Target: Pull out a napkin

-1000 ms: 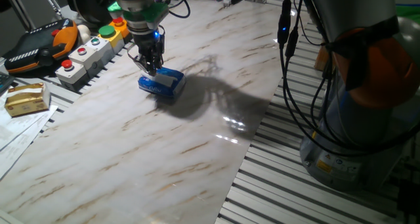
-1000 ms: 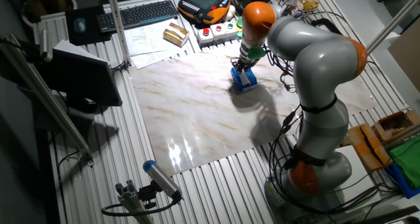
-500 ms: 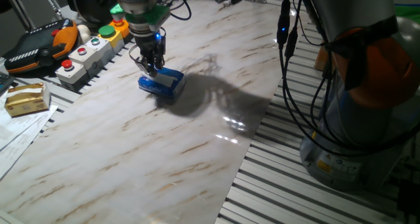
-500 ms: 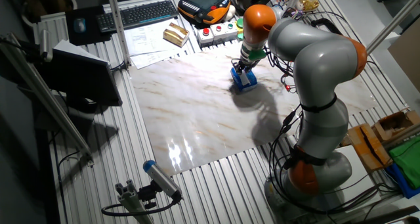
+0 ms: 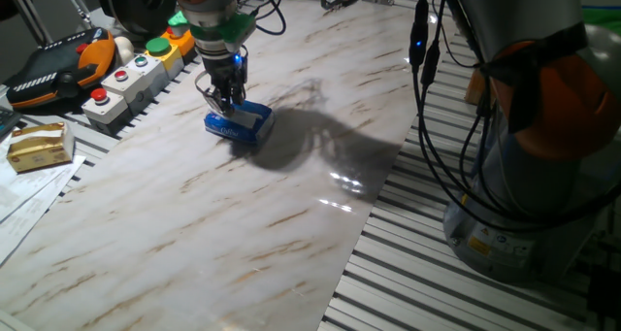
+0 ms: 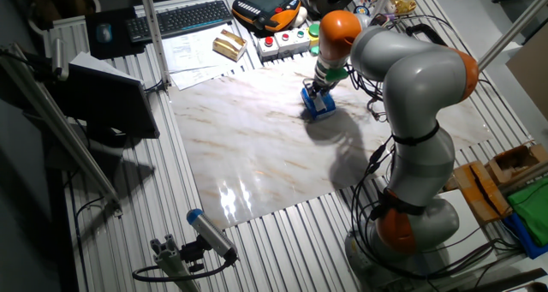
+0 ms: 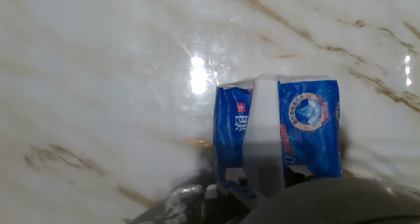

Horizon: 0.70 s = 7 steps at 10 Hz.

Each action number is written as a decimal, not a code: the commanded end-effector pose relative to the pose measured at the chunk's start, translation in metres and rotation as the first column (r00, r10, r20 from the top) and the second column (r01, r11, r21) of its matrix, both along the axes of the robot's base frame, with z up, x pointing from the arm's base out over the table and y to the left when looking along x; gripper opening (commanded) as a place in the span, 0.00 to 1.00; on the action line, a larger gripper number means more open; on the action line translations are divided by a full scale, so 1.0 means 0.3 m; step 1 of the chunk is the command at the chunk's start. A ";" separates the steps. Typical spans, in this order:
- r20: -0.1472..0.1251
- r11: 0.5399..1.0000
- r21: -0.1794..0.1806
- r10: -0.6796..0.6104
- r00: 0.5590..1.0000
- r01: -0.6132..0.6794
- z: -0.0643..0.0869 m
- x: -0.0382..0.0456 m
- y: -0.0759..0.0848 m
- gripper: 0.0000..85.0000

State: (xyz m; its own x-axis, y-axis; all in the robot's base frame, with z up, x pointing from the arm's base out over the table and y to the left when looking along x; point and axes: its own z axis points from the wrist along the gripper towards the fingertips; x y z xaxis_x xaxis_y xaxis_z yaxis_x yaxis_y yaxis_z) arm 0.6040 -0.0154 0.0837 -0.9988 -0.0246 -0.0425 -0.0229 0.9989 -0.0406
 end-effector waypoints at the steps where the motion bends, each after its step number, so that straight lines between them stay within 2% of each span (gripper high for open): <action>1: 0.000 1.000 0.000 -0.001 1.000 0.001 -0.004 0.001 -0.001 0.47; 7: 0.012 1.000 -0.005 -0.002 1.000 0.002 -0.032 0.010 -0.003 0.46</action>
